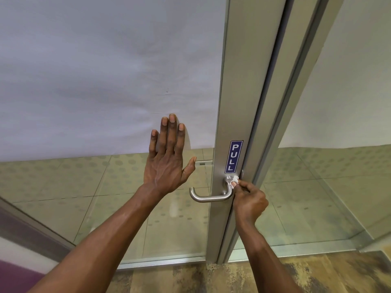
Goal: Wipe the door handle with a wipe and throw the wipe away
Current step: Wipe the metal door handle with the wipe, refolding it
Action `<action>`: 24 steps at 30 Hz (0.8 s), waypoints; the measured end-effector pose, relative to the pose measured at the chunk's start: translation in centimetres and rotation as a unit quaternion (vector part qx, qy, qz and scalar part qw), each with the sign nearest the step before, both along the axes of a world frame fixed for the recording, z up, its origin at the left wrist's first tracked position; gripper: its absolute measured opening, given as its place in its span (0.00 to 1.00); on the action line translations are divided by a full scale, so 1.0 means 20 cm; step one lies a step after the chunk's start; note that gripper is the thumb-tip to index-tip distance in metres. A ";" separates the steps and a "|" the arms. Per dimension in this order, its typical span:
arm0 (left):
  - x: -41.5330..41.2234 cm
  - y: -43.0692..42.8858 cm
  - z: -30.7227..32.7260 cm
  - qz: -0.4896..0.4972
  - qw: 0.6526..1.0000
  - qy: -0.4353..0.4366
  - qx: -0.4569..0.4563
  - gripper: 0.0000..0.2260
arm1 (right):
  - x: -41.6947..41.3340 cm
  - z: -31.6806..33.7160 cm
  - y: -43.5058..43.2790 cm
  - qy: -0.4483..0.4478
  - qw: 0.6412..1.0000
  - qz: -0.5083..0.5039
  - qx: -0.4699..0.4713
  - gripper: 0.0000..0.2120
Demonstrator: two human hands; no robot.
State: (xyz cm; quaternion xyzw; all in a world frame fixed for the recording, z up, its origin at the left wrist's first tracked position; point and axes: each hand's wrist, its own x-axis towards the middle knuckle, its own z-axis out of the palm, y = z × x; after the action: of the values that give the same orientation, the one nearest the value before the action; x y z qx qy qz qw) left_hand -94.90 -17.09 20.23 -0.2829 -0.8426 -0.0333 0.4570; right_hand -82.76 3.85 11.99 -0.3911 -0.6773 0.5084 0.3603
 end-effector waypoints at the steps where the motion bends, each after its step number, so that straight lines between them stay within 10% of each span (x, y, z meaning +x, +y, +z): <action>1: 0.00 0.00 0.00 -0.001 1.000 -0.003 -0.001 0.49 | -0.01 0.00 0.00 0.008 0.999 -0.008 -0.038 0.06; 10: 0.03 0.01 0.02 0.001 1.000 -0.012 -0.002 0.49 | -0.04 -0.08 -0.06 0.057 0.940 -0.062 -0.330 0.06; 24: 0.02 -0.02 0.03 0.017 1.000 -0.006 -0.024 0.49 | -0.07 -0.06 -0.24 0.222 0.697 0.005 -0.682 0.07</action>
State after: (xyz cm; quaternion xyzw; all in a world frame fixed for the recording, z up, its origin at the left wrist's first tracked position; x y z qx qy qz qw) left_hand -94.41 -17.46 20.77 -0.2795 -0.8505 -0.0071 0.4456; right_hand -84.26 -0.86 10.79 -0.4021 -0.0471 0.9049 0.1315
